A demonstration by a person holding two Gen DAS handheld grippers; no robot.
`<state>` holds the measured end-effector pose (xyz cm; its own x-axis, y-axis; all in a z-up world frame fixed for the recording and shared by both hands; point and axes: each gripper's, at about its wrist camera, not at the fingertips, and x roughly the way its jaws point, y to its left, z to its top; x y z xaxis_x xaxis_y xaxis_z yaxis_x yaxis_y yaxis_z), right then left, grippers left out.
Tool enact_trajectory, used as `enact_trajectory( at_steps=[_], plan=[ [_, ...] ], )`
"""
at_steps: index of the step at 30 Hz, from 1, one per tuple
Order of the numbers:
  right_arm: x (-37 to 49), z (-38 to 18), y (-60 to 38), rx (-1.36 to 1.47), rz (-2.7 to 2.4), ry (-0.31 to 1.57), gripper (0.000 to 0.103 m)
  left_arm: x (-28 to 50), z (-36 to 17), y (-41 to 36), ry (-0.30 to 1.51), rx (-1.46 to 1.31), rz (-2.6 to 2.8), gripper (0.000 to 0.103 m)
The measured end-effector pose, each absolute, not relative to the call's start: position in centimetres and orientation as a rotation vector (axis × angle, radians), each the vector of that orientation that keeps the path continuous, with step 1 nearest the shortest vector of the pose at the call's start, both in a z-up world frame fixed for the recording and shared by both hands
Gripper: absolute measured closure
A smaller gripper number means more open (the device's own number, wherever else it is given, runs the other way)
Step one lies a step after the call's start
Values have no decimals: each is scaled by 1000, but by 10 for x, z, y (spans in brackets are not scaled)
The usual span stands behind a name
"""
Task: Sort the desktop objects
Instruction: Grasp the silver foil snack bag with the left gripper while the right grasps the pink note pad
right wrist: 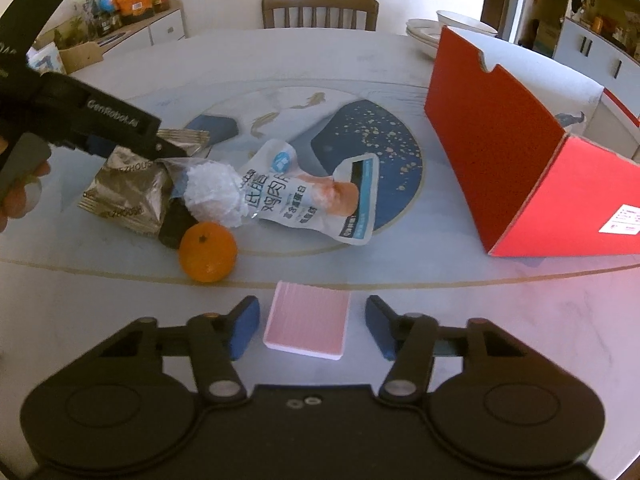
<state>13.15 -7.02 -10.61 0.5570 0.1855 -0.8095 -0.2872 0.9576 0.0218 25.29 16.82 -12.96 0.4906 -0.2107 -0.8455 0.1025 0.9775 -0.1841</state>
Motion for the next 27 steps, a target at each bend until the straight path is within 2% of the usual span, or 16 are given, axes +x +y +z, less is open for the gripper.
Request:
enact_trajectory(
  at_steps=[3,4,9,27],
  plan=[
    [132,-105,-74,-114,275,937,60,249,-128,170,1038,-131,-205,48],
    [132,-105,-75,-114,274,937,62,247,-128,171,1036,-134,-208,48],
    [133,-104,-84,-93,265,935,63,241,-126,173,1025,-139,-208,52],
    [129,-64,-125,-26,276,867,63,214,-90,172,969,-230,-190,53]
  ],
)
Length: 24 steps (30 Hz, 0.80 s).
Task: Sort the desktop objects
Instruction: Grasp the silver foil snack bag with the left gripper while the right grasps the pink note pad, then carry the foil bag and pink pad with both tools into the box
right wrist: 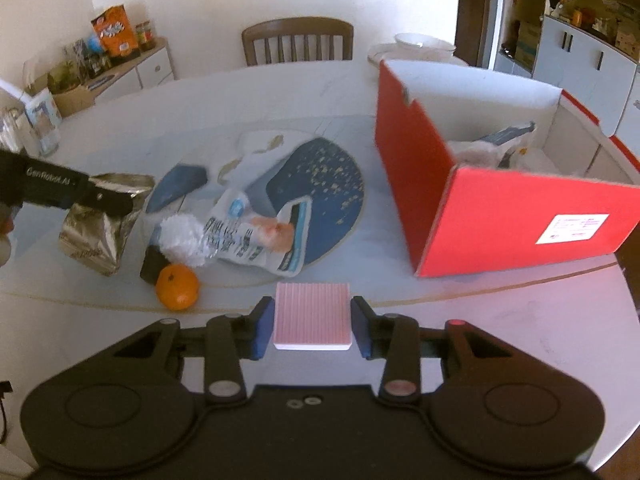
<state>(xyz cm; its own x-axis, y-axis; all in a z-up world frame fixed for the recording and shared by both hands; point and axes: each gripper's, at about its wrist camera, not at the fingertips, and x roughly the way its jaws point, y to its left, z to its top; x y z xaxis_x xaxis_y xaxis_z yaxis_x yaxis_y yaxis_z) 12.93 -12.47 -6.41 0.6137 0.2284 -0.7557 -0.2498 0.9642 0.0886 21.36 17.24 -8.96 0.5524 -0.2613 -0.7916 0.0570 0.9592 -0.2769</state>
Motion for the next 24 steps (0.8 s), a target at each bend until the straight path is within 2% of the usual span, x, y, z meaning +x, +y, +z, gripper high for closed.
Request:
enact_trajectory(
  at_steps=[12,24],
  plan=[
    [140,-27,-158,13,277,828,63,201,-53,161,933,-299,-219,53],
    [150,2,-201,35,264,782,63,210,-28,100,906,-279,-317,53]
  ],
)
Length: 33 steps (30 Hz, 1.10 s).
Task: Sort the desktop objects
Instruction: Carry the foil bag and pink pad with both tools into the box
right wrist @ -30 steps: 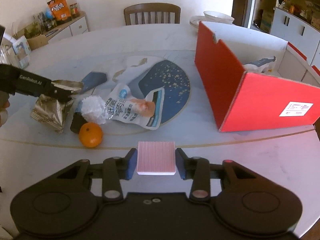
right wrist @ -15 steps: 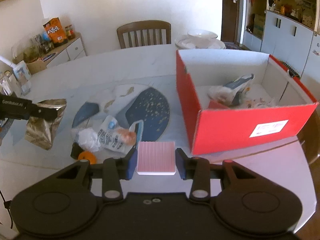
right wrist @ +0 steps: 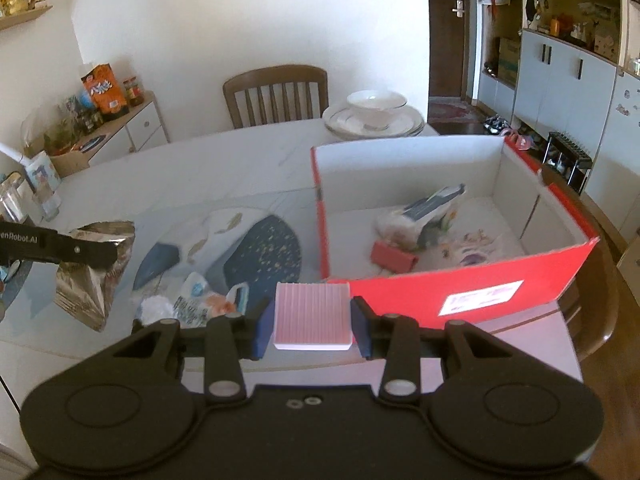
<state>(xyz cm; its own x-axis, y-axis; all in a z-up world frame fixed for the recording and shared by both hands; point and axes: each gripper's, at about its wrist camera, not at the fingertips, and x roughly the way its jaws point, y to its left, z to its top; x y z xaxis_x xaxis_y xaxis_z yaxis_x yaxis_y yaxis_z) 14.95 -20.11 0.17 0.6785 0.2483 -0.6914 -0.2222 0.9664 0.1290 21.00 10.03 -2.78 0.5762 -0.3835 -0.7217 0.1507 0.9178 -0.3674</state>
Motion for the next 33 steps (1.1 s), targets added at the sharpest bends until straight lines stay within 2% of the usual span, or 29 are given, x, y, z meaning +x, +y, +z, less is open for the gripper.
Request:
enact_trajectory(
  at_steps=[19,33],
  plan=[
    [180,17,-289,13,236,742,63,246,-3,-18,874,-224,-452,53],
    [228,20,-344,-26,235,699,63,291,-3,-98,899,-166,-481,53]
  ],
)
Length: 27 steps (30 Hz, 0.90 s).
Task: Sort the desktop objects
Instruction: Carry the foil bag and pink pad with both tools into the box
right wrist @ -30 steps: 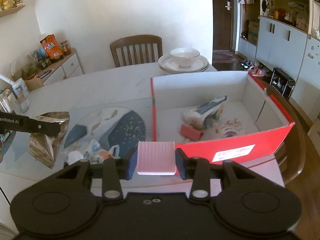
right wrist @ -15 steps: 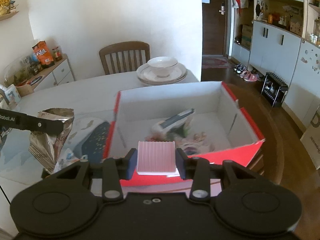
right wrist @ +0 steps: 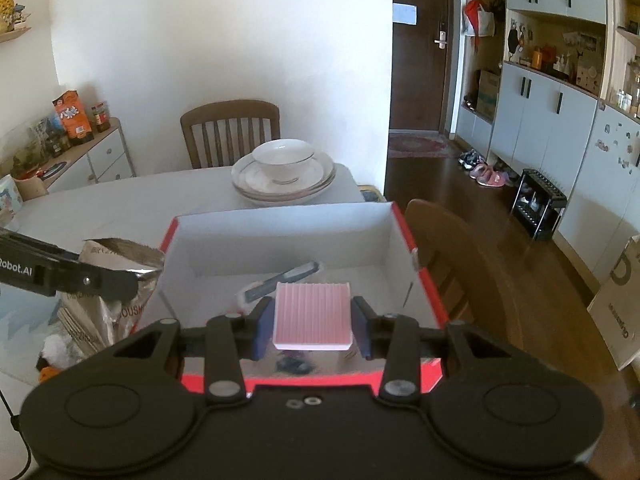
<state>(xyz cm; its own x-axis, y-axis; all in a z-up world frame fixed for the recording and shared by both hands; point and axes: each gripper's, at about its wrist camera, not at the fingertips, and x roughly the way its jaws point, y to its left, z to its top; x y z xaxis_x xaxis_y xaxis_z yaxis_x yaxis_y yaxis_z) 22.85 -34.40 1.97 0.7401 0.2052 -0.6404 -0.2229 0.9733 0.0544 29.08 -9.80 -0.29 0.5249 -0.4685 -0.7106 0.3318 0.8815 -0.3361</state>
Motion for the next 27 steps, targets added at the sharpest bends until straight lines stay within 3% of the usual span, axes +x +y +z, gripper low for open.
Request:
enact_trajectory(
  at_steps=[27],
  plan=[
    [323,-46,-353,-98,293,867,63,403,-56,-155,1024,15,-347,53]
  ],
)
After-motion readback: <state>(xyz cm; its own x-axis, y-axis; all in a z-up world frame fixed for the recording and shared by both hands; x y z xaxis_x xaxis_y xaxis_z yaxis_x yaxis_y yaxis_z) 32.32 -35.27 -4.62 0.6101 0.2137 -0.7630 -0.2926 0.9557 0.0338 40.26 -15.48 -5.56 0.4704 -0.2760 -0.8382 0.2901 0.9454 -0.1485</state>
